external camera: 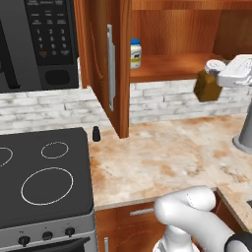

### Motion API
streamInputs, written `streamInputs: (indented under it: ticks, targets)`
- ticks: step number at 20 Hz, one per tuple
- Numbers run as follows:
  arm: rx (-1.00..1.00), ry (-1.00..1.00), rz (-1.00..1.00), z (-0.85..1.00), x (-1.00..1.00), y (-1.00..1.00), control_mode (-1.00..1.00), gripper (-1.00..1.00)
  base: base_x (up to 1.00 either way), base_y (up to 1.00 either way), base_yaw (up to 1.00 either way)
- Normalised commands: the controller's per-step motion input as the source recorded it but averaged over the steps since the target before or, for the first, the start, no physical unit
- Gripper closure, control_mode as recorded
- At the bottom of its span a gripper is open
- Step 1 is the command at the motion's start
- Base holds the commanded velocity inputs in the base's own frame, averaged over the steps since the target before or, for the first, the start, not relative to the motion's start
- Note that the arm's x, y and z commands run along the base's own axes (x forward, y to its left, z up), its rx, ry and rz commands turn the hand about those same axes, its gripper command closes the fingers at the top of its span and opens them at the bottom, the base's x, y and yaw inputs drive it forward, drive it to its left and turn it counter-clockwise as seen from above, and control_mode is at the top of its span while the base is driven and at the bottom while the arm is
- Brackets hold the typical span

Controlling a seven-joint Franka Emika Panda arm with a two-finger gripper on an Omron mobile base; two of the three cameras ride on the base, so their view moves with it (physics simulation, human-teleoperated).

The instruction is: Collect the turmeric, mayonnaise, and shaker from the cabinet and place them next to the stove.

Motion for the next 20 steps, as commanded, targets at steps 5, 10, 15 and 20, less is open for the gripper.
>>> streamInputs:
  ticks: [5, 10, 15, 20]
  targets:
    - [0.0, 0.03, 0.42, -0.5, -0.38, 0.87, -1.0, 1.0, 0.0, 0.0, 0.0]
    - [0.0, 0.03, 0.38, -0.62, -0.02, 1.0, -1.0, 1.0, 0.0, 0.0, 0.0]
    - [-0.05, 0.0, 0.38, -0.83, 0.0, 0.95, -1.0, 1.0, 0.0, 0.0, 0.0]
    - [-0.12, 0.0, 0.33, -1.0, 0.09, 0.88, -1.0, 1.0, 0.0, 0.0, 0.0]
